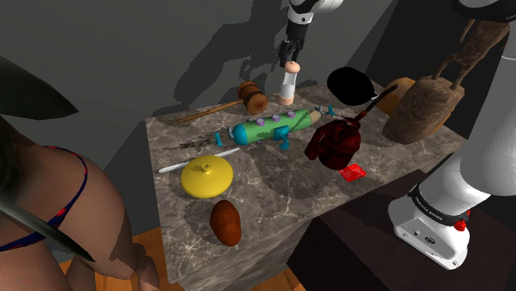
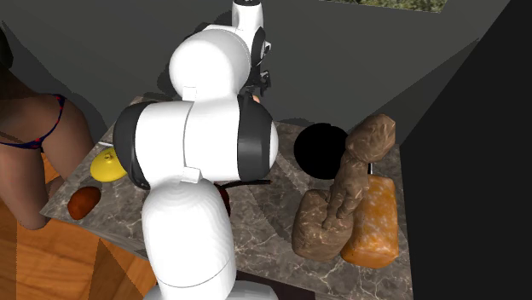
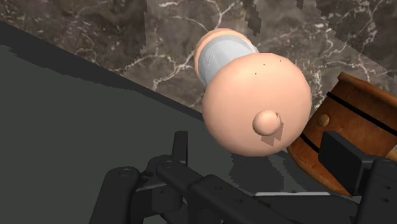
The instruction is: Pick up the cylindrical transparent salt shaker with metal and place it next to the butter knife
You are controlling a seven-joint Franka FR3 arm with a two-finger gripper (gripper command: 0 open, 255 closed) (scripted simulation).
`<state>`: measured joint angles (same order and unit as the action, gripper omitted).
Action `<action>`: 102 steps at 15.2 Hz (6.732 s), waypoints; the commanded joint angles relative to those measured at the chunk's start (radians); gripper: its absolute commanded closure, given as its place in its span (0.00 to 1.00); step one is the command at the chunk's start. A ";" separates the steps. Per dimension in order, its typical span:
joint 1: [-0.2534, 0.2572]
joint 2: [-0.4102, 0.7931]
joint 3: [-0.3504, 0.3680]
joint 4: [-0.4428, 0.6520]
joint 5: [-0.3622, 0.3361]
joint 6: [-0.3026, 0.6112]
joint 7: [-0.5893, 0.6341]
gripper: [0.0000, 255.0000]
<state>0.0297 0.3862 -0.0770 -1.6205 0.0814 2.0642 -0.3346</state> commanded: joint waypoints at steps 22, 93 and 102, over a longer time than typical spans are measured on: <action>0.000 -0.023 -0.002 0.108 -0.007 -0.148 0.009 1.00; 0.438 -0.580 0.484 -0.358 -0.009 -0.205 0.928 1.00; 0.440 -0.567 0.491 -0.467 -0.010 -0.084 0.931 1.00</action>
<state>0.4686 -0.1811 0.4123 -2.0727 0.0703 1.9638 0.5939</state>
